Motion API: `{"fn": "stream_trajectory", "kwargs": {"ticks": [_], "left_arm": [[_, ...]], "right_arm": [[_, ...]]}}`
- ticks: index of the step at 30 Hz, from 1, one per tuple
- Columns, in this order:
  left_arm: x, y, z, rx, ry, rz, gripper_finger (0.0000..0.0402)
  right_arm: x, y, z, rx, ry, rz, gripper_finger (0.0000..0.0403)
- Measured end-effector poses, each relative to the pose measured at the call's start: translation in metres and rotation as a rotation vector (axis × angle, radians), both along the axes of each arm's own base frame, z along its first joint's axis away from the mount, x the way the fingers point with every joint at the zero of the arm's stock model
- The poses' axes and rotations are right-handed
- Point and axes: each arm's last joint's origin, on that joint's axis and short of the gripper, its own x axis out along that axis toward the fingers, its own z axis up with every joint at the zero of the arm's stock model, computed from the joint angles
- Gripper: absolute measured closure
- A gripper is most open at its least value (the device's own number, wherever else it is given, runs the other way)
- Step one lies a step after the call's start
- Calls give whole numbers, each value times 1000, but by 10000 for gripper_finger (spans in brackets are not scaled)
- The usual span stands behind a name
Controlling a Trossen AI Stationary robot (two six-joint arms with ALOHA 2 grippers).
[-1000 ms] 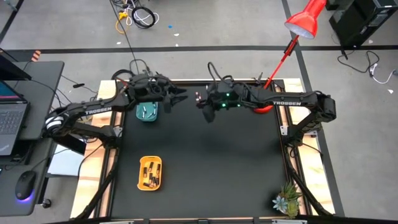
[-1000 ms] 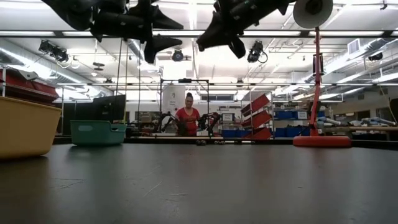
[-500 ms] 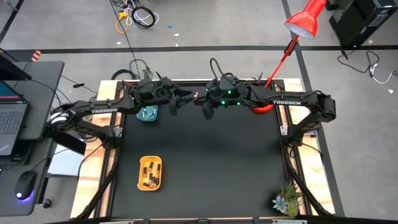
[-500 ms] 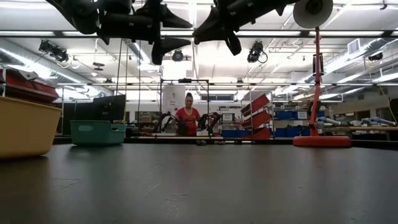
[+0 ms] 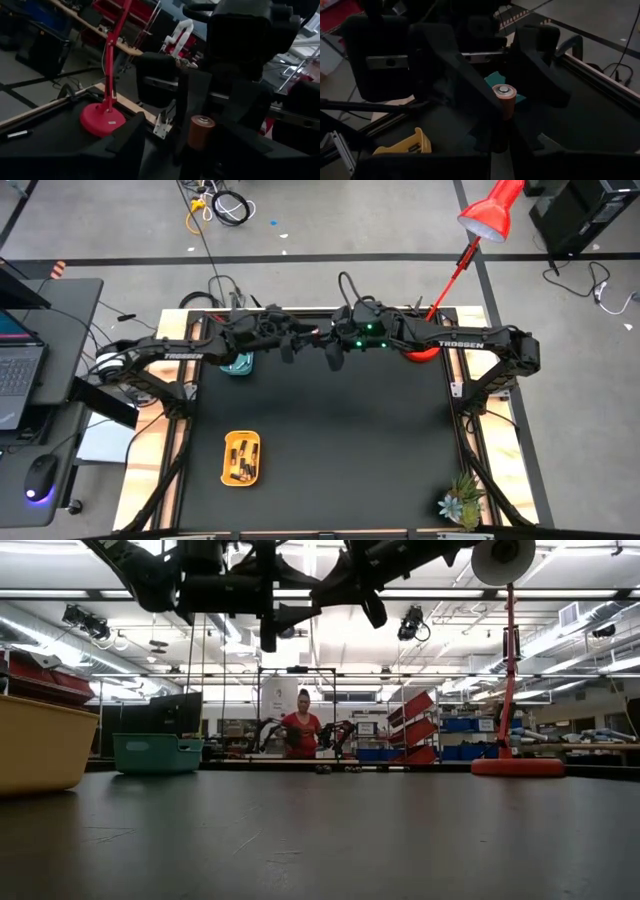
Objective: Sort batteries
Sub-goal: Put the black battery into the yellow bin
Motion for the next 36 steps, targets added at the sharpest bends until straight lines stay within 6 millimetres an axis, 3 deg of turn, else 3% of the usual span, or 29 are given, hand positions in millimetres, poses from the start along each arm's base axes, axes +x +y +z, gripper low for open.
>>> {"fn": "stream_trajectory", "kwargs": {"ticks": [4, 9, 10, 20, 23, 28, 32, 36], "left_arm": [[1, -2, 1, 19, -8, -8, 234], [3, -8, 3, 75, -11, -31, 349], [3, -9, 3, 75, -12, -32, 355], [-1, -3, 2, 8, 8, -26, 354], [-13, 4, 5, -37, 56, -26, 354], [-48, 6, 14, -52, 225, -44, 354], [-75, -10, 16, -73, 362, -204, 354], [-94, -46, 6, -227, 558, -428, 354]], "right_arm": [[0, 0, 1, -9, -10, 3, 364], [1, 0, 3, -19, -37, 11, 362], [2, 0, 3, -19, -40, 11, 355], [1, 1, 1, 4, -14, 15, 223], [-4, 3, 5, 30, 0, 25, 198], [-17, 7, 13, 15, 25, 59, 175], [-26, 4, 16, -33, 64, 68, 171], [-27, -9, 4, -52, 145, 46, 179]]}}
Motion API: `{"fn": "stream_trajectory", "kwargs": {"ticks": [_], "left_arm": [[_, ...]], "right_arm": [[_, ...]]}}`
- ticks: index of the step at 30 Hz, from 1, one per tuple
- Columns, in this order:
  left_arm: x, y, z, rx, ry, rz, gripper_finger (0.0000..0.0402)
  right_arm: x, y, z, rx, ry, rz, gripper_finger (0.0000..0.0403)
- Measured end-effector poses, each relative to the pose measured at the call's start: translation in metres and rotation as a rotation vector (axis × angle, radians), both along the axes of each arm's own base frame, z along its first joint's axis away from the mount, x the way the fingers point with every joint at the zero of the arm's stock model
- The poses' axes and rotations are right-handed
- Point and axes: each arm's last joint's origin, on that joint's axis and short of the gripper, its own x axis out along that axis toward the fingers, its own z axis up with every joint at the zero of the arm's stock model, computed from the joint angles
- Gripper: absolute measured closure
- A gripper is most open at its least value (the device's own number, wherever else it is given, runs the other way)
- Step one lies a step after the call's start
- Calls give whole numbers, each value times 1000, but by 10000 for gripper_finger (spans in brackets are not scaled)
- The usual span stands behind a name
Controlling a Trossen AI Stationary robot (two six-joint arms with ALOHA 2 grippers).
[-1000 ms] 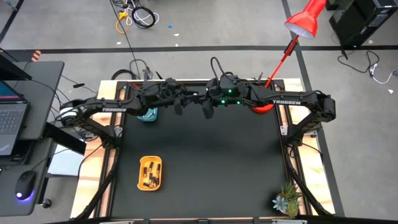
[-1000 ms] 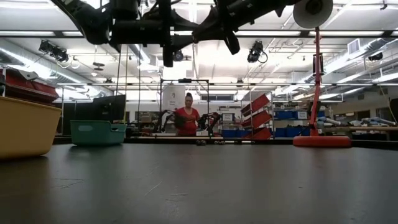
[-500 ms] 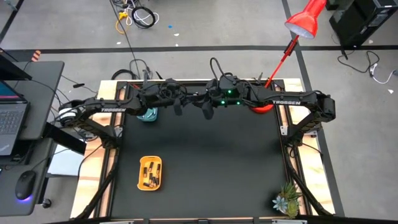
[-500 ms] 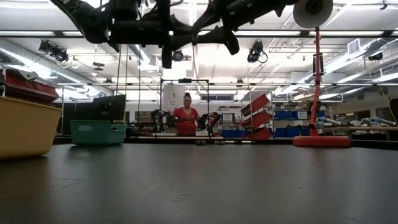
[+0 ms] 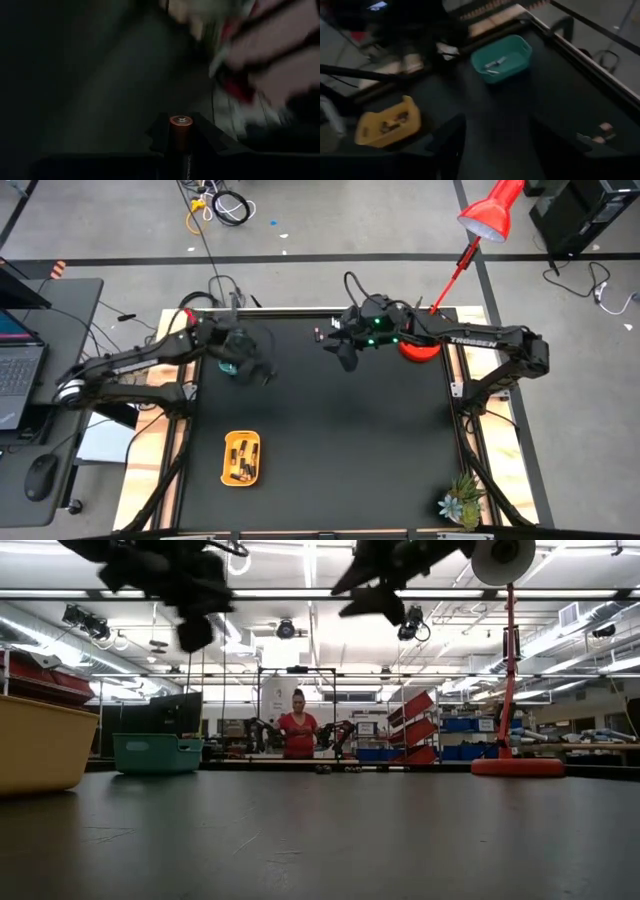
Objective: Sort batteries
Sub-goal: Put the black battery into the yellow bin
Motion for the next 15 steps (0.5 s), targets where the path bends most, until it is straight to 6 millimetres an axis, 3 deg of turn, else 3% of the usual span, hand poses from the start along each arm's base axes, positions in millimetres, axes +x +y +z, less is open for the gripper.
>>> {"fn": "stream_trajectory", "kwargs": {"ticks": [6, 15], "left_arm": [[-14, -58, -17, -150, 334, -178, 354], [-9, -114, -29, -196, 466, -160, 354]], "right_arm": [[12, -20, -29, -4, 88, -28, 193], [34, -29, -60, 76, 87, 70, 211]]}}
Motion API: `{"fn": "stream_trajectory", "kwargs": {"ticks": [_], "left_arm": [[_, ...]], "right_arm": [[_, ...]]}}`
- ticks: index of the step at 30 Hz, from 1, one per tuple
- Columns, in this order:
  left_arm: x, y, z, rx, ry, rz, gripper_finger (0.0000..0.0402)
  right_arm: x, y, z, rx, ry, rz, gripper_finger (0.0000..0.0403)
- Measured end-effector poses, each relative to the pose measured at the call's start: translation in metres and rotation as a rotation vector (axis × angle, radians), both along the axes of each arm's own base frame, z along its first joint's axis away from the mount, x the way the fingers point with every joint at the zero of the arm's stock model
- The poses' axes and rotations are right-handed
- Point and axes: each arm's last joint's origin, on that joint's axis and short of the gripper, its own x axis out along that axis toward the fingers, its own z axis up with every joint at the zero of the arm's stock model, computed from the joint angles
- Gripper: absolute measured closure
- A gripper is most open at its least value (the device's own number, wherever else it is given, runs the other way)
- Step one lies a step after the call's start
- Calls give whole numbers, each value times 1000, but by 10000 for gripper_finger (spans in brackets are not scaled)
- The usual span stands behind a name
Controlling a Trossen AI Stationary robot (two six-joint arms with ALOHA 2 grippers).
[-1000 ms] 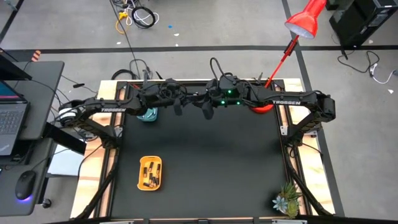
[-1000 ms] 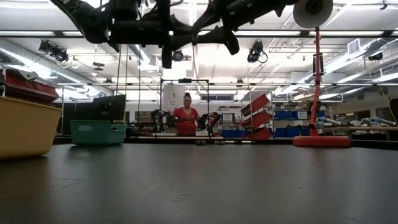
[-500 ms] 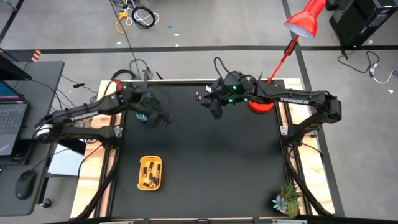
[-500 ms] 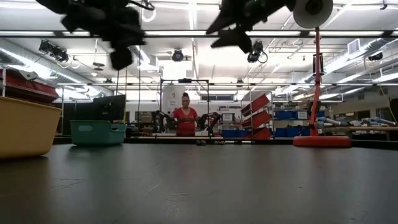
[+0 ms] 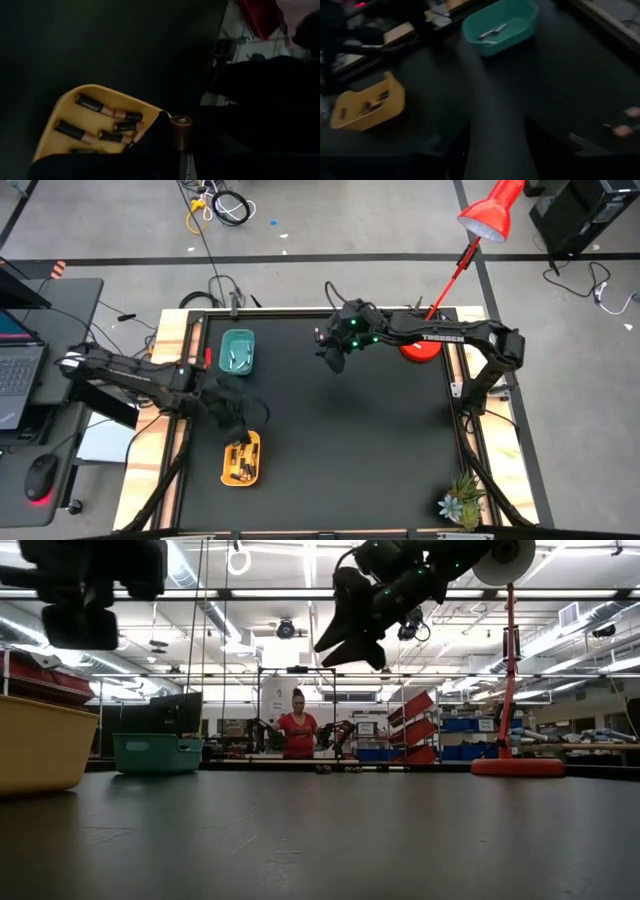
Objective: Sort batteries
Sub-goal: Put the black battery into the yellow bin
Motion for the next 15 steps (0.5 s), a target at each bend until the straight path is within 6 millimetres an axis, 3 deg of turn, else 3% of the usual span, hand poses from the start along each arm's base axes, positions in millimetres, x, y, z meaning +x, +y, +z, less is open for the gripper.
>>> {"fn": "stream_trajectory", "kwargs": {"ticks": [9, 15], "left_arm": [[6, -24, -46, 75, 123, 81, 353], [6, -35, -80, 117, 314, 87, 294]], "right_arm": [[-1, 1, 7, 24, -47, 54, 226], [-9, -1, 14, 34, -43, 58, 226]]}}
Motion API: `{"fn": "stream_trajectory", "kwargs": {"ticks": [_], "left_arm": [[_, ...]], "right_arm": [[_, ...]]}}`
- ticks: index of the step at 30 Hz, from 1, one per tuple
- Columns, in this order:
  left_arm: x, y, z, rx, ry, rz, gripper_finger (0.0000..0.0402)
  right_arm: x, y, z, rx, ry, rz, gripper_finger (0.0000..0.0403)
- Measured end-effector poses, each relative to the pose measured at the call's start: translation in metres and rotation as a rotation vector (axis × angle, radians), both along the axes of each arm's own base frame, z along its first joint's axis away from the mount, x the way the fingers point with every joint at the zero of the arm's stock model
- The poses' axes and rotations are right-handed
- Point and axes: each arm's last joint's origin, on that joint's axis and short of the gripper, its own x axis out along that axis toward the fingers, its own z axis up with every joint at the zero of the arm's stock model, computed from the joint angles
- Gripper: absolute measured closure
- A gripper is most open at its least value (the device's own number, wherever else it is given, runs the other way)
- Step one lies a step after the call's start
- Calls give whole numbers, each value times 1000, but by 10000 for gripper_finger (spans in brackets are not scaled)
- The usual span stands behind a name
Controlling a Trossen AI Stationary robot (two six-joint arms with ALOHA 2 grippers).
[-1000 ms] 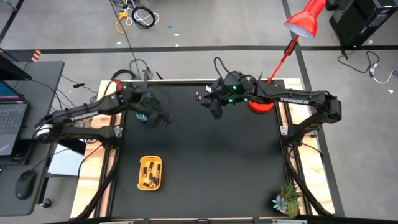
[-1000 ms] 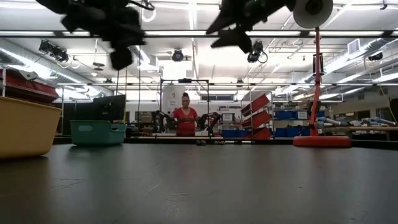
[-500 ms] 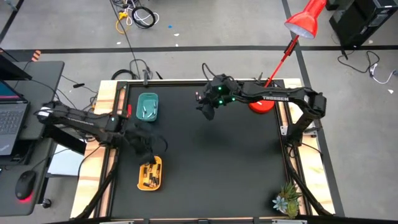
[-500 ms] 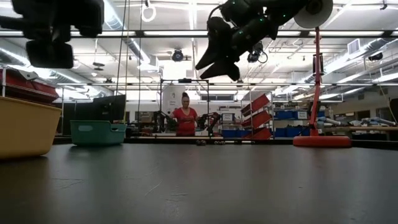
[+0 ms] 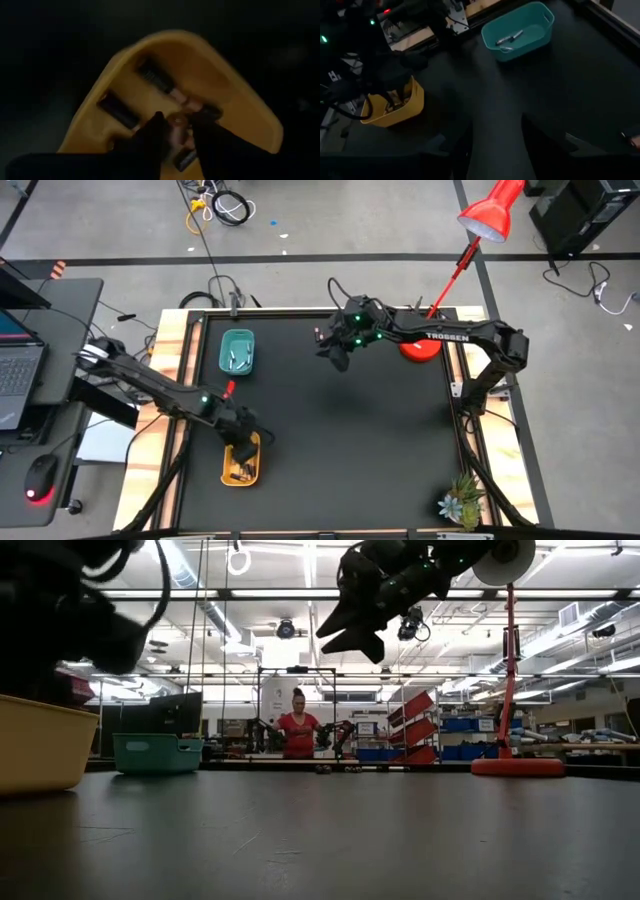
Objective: Sort batteries
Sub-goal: Put the black battery into the yellow bin, then put the white battery into the blue bin
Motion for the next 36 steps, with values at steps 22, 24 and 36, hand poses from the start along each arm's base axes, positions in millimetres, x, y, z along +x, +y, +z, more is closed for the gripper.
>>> {"fn": "stream_trajectory", "kwargs": {"ticks": [22, 24, 36], "left_arm": [[19, 15, 50, 98, 54, -117, 235], [20, 21, 58, 138, 57, -114, 235], [40, 66, 98, 423, -115, -61, 234]], "right_arm": [[-7, -68, -45, -218, 198, -267, 233], [-16, -84, -50, -165, 255, -332, 236], [-72, -165, -82, -88, 510, -487, 250]]}}
